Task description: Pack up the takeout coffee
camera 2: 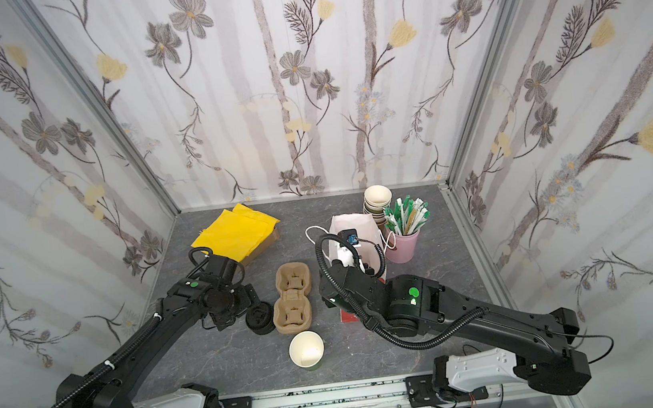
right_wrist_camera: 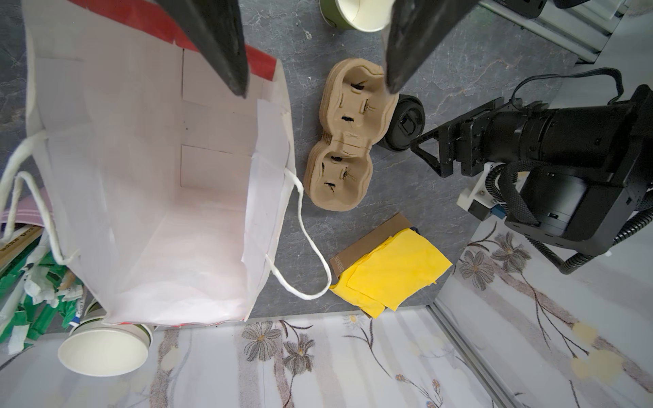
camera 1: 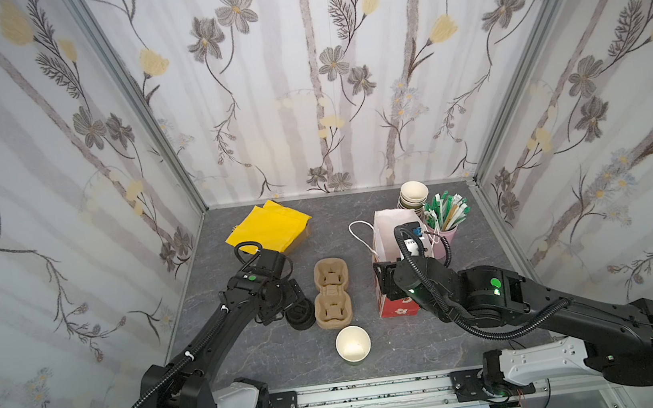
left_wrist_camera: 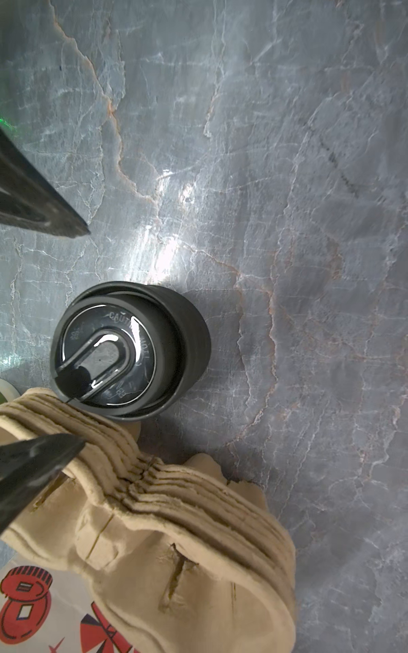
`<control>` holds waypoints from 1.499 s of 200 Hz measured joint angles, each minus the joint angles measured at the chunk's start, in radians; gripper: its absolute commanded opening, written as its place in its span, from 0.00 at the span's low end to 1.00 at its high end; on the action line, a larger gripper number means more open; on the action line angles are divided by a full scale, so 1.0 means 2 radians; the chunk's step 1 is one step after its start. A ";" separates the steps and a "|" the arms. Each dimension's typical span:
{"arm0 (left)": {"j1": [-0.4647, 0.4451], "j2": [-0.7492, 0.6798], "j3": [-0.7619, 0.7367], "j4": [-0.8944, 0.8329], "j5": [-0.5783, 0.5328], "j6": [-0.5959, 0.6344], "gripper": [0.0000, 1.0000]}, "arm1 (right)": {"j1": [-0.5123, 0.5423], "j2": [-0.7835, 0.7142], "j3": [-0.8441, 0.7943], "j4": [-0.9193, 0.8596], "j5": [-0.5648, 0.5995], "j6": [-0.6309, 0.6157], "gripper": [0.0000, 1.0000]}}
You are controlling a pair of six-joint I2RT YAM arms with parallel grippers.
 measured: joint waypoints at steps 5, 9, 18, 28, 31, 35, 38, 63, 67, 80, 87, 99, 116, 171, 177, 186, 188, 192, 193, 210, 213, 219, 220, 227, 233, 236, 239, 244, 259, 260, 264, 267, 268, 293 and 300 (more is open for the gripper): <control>0.000 0.006 0.000 0.003 0.004 0.000 0.78 | 0.000 -0.001 -0.002 -0.002 0.002 0.000 0.63; 0.000 0.009 0.000 0.005 0.006 -0.001 0.77 | 0.000 -0.002 -0.002 -0.003 0.002 0.000 0.63; 0.000 0.016 0.000 0.009 0.008 0.000 0.76 | -0.001 -0.003 -0.005 -0.004 0.003 0.000 0.63; 0.000 0.024 0.000 0.014 0.009 0.000 0.75 | -0.001 -0.003 -0.006 -0.005 0.004 0.000 0.63; 0.000 0.027 0.000 0.016 0.009 0.000 0.76 | -0.001 -0.003 -0.007 -0.005 0.004 0.000 0.63; 0.000 0.031 0.000 0.017 0.010 0.000 0.76 | -0.001 -0.003 -0.007 -0.005 0.005 0.000 0.62; 0.000 0.034 0.000 0.018 0.012 0.000 0.76 | -0.001 -0.003 -0.007 -0.005 0.005 0.000 0.63; 0.000 0.048 0.001 0.025 0.020 0.000 0.76 | -0.001 -0.003 -0.009 -0.004 0.005 0.000 0.63; 0.000 0.049 0.001 0.026 0.021 0.000 0.76 | -0.001 -0.003 -0.009 -0.005 0.005 0.000 0.63; 0.000 0.051 0.001 0.028 0.022 0.000 0.76 | -0.001 -0.002 -0.010 -0.005 0.005 0.000 0.63; 0.000 0.052 0.000 0.030 0.023 0.000 0.76 | -0.001 -0.002 -0.010 -0.005 0.005 0.000 0.63; -0.001 0.056 -0.001 0.031 0.028 0.002 0.75 | -0.001 -0.002 -0.010 -0.004 0.005 0.000 0.63; -0.002 0.063 -0.001 0.032 0.032 0.012 0.74 | -0.001 -0.001 -0.010 -0.004 0.005 0.001 0.63; -0.005 0.075 0.001 0.034 0.034 0.027 0.72 | -0.001 0.004 -0.010 -0.004 0.005 0.010 0.63; -0.006 0.076 0.001 0.034 0.034 0.027 0.73 | -0.001 0.004 -0.010 -0.004 0.005 0.010 0.63; -0.006 0.076 0.001 0.034 0.034 0.030 0.75 | -0.001 0.005 -0.010 -0.004 0.005 0.013 0.63; -0.006 0.076 0.001 0.034 0.034 0.031 0.75 | -0.001 0.005 -0.010 -0.004 0.005 0.014 0.63; -0.006 0.076 0.001 0.034 0.034 0.033 0.76 | -0.001 0.005 -0.010 -0.004 0.005 0.014 0.63; -0.006 0.076 0.001 0.034 0.034 0.033 0.76 | -0.001 0.005 -0.010 -0.004 0.005 0.014 0.63; -0.006 0.076 0.001 0.034 0.035 0.038 0.77 | -0.001 0.008 -0.010 -0.003 0.005 0.017 0.63; -0.006 0.076 0.001 0.034 0.035 0.039 0.77 | -0.001 0.009 -0.010 -0.003 0.005 0.017 0.63; -0.007 0.076 0.001 0.033 0.034 0.040 0.77 | -0.001 0.009 -0.010 -0.003 0.005 0.018 0.63; -0.007 0.076 0.001 0.033 0.034 0.040 0.77 | -0.001 0.009 -0.010 -0.003 0.005 0.018 0.63; -0.007 0.076 0.001 0.033 0.034 0.042 0.77 | -0.001 0.010 -0.010 -0.003 0.005 0.019 0.63; -0.008 0.076 0.001 0.033 0.034 0.043 0.78 | -0.001 0.010 -0.010 -0.003 0.004 0.019 0.63; -0.008 0.076 0.001 0.033 0.034 0.045 0.78 | -0.001 0.010 -0.010 -0.003 0.004 0.020 0.63; -0.008 0.076 0.001 0.033 0.034 0.047 0.78 | -0.001 0.010 -0.010 -0.003 0.004 0.021 0.63; -0.009 0.076 0.001 0.033 0.033 0.051 0.78 | -0.001 0.011 -0.010 -0.003 0.004 0.021 0.63; -0.011 0.076 0.003 0.030 0.032 0.053 0.78 | -0.001 0.014 -0.010 -0.003 0.002 0.021 0.63; -0.011 0.076 0.003 0.030 0.032 0.053 0.78 | -0.001 0.014 -0.010 -0.003 0.002 0.021 0.63; -0.012 0.076 0.004 0.029 0.031 0.053 0.78 | -0.001 0.015 -0.010 -0.003 0.002 0.022 0.63; -0.013 0.076 0.005 0.029 0.030 0.054 0.79 | -0.001 0.016 -0.010 -0.003 0.002 0.022 0.63; -0.013 0.076 0.005 0.029 0.030 0.054 0.79 | -0.001 0.016 -0.010 -0.003 0.002 0.022 0.63; -0.024 0.075 0.016 0.026 0.025 0.066 0.85 | -0.001 0.018 -0.009 -0.002 0.001 0.023 0.63; -0.026 0.075 0.018 0.026 0.024 0.067 0.85 | -0.001 0.018 -0.009 -0.002 0.001 0.023 0.63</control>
